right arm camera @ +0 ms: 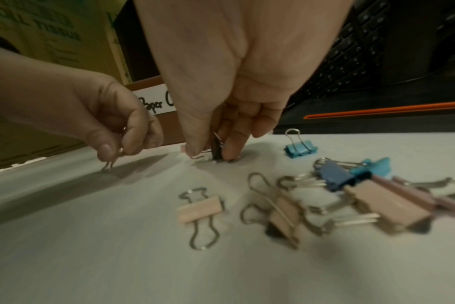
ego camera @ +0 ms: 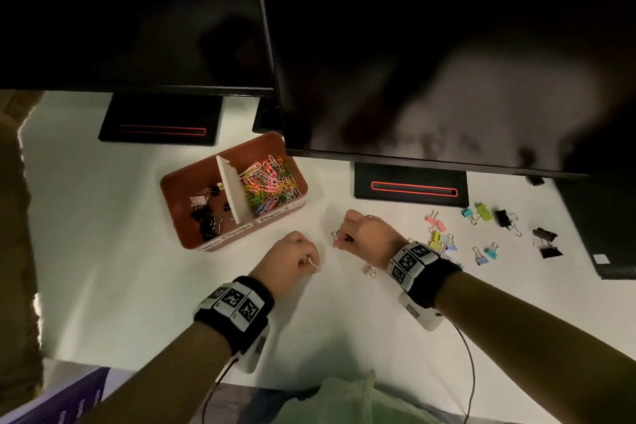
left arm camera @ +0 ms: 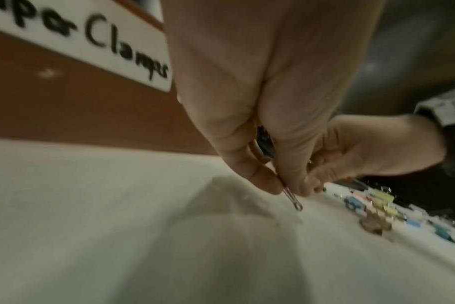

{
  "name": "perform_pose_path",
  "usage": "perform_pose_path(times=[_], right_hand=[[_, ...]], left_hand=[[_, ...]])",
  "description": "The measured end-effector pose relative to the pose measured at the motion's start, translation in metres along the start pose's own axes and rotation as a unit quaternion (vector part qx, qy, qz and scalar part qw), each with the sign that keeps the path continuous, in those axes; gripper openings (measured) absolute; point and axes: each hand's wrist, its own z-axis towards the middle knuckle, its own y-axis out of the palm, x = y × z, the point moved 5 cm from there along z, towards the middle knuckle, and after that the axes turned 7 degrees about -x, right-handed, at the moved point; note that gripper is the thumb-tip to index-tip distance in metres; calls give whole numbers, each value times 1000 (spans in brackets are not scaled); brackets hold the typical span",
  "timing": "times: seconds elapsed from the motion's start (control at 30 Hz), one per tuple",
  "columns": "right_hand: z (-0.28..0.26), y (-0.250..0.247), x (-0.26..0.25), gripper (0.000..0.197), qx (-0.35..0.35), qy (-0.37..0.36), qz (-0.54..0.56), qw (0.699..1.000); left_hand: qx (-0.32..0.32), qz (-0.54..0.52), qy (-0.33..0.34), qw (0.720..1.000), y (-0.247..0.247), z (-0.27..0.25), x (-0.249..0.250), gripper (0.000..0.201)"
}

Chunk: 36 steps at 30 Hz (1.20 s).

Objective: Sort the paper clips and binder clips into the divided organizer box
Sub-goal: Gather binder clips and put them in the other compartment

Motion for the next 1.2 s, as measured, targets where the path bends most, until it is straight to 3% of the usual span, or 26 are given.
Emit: perform_pose_path(times=[0.2, 0.4, 0.47, 0.63, 0.73, 0.83, 1.0, 1.1, 1.2], right_hand=[[-3, -16, -45, 29, 15, -91, 57, 994], [13, -63, -133, 22, 119, -216, 105, 964], [28, -75, -161, 22, 152, -223, 122, 955], [37, -85, -174, 35, 162, -186, 100, 964], [13, -85, -131, 31, 216, -162, 107, 957], [-17, -74, -61, 34, 251, -78, 113, 958], [-59, -29, 43, 66, 141, 94, 95, 981], [-73, -2, 68, 78, 54, 123, 72, 988], [-72, 11, 76, 84, 11, 117, 48, 992]], left_hand=[[92, -25, 35, 995, -71, -58, 9, 14], [303, -39, -17, 952, -167, -108, -17, 19], [314, -51, -25, 948, -181, -107, -27, 24], [266, -21, -42, 963, -180, -96, -32, 41], [287, 12, 5, 958, -168, -97, -4, 31], [228, 13, 89, 970, -132, -84, 32, 24], [43, 67, 102, 992, -33, -34, 59, 32], [-48, 119, 86, 988, 21, -3, 66, 44], [-103, 189, 82, 973, 54, 22, 71, 53]])
